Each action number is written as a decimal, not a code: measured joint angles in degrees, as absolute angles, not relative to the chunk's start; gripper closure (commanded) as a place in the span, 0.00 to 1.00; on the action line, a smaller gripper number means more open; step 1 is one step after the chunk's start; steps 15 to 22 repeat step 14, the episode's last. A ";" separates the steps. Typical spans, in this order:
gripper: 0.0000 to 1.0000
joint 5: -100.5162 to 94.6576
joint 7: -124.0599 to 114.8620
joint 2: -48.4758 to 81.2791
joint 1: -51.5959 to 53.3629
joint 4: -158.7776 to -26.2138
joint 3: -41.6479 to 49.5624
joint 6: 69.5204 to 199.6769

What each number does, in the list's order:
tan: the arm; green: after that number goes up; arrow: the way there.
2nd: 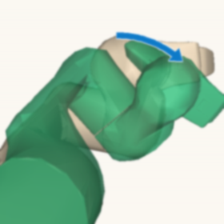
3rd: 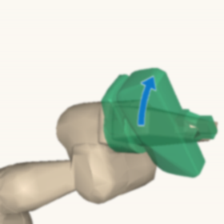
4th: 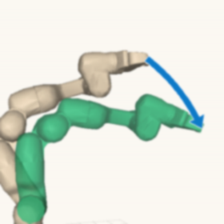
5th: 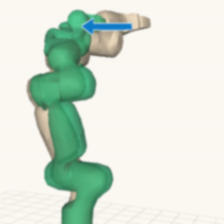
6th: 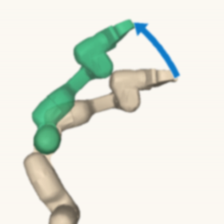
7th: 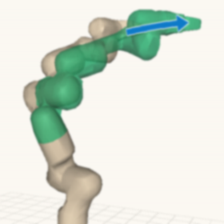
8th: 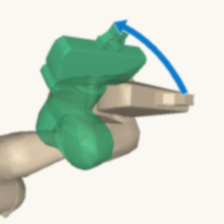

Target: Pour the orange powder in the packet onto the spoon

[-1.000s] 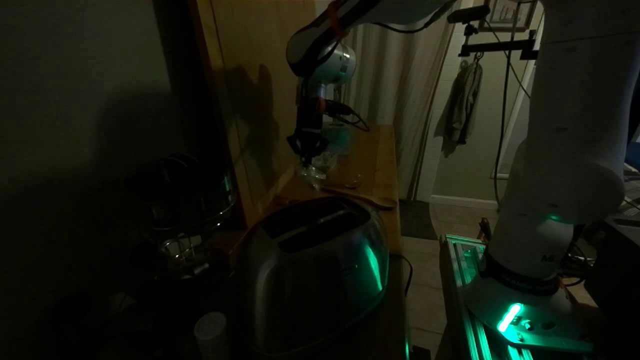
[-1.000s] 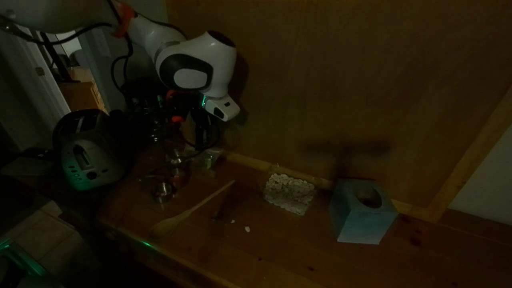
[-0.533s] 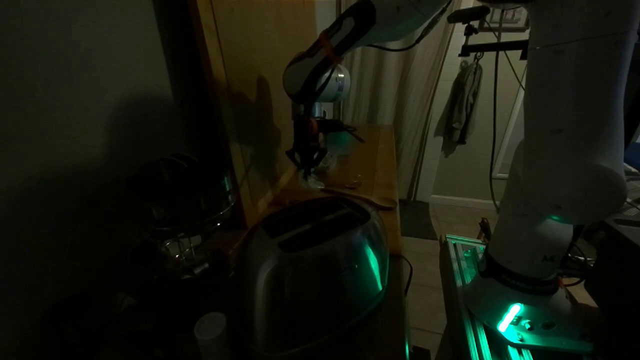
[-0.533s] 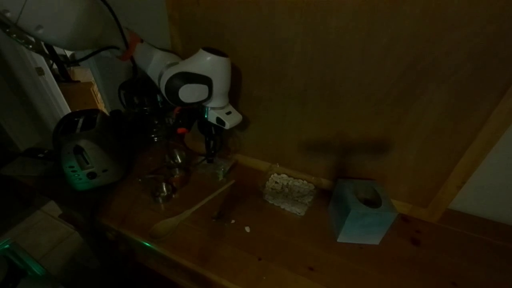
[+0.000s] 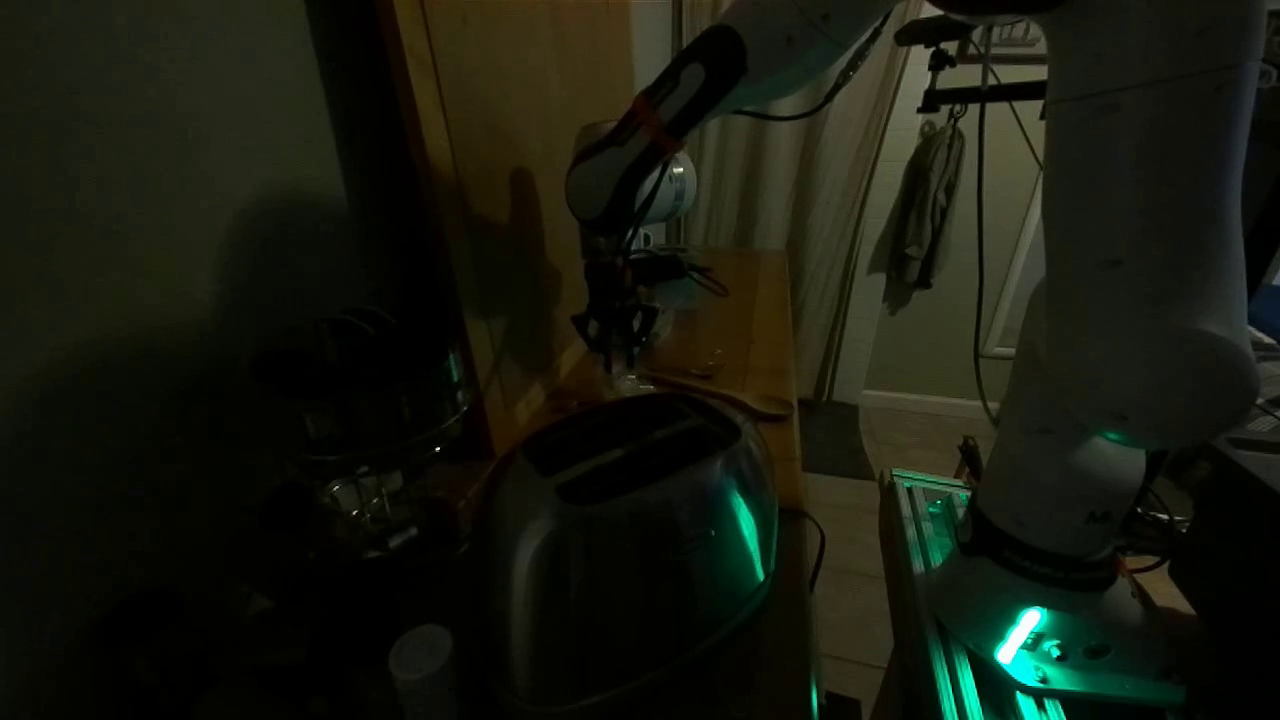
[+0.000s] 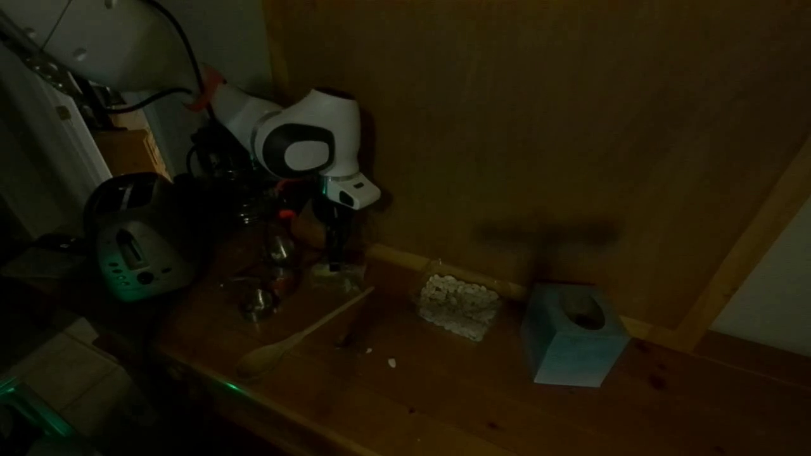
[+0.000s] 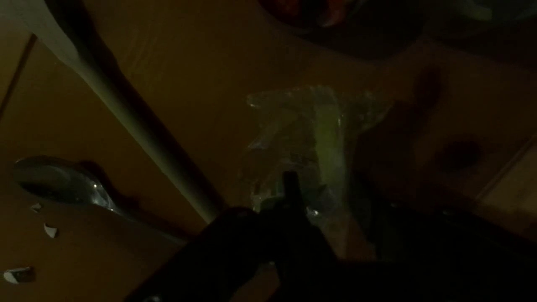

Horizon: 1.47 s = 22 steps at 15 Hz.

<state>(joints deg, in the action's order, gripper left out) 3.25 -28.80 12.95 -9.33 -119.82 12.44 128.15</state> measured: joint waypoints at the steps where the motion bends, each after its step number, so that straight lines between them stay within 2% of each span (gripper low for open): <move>1: 0.25 3.13 -28.90 12.78 -9.29 -119.81 12.46 128.32; 4: 0.03 3.06 -28.92 11.67 -9.27 -119.76 12.50 128.53; 5: 0.00 2.98 -28.92 11.04 -9.27 -119.74 12.56 128.53; 11: 0.00 1.55 -28.70 5.06 -9.57 -119.73 13.05 128.39; 22: 0.00 1.55 -28.70 5.53 -9.58 -119.80 12.99 128.33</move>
